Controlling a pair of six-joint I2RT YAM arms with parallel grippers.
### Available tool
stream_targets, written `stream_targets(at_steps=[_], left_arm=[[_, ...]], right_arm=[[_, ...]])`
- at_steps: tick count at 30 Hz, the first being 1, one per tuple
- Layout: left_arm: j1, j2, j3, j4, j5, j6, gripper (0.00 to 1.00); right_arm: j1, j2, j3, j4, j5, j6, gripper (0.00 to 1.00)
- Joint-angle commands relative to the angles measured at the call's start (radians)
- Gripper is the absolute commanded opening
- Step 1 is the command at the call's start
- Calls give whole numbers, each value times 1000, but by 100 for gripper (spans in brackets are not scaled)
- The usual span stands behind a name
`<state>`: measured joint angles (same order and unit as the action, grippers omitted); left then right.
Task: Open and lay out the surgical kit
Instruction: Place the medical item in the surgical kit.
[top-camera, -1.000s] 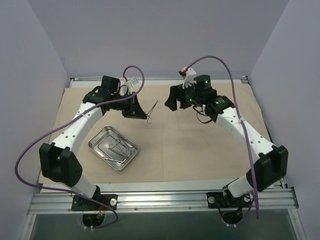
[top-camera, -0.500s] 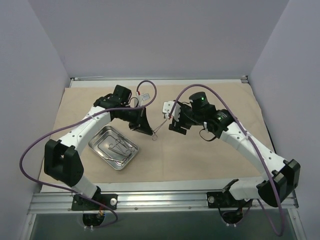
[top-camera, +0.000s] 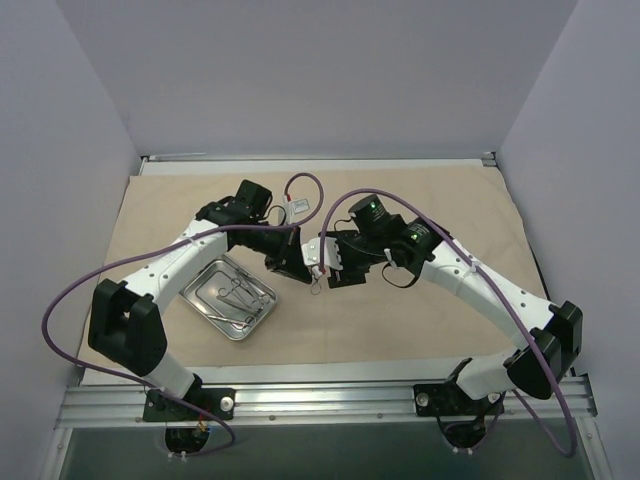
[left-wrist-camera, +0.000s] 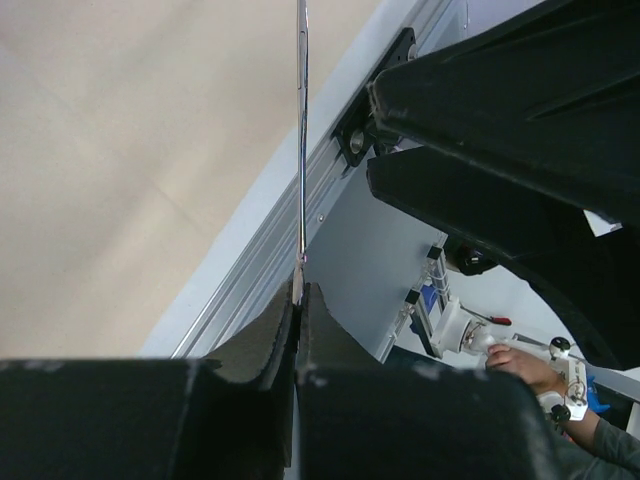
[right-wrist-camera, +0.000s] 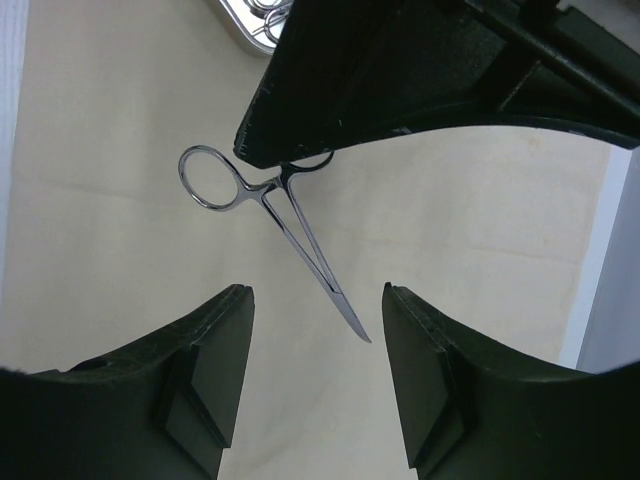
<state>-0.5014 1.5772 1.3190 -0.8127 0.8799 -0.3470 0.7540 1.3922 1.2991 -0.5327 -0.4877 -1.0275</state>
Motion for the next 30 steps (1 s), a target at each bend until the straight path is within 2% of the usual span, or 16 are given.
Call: stream_targets(at_steps=[1,16,17,19,20,21,22,25,30], left_arm=[[-5,-40,37,3,53,37,2],[-32,-31,88,-46,102,88,2],[-31,-28,88,-46,102,88,2],[-32,-23,88,-46,109,88,2],[-32,-23,88,-45,114,88,3],[-31,-25,89,-46,108,88,11],[-29,-31,88,-45,99,88,28],[-19,-55,74,-1,42,59,50],[90,-78,49,52,16,2,55]], right_arm=[[13,-5,6,-42,6,-35,54],[50,41,-46,42,72,-60,41],[51,42,-47,51,83,-59,31],[53,44,-57,63,100,-51,21],[54,42,-61,77,109,-46,12],[54,33,-67,85,116,-42,8],[54,28,-79,89,120,-33,3],[32,7,-98,88,97,-17,0],[-21,-33,-144,122,71,43,0]])
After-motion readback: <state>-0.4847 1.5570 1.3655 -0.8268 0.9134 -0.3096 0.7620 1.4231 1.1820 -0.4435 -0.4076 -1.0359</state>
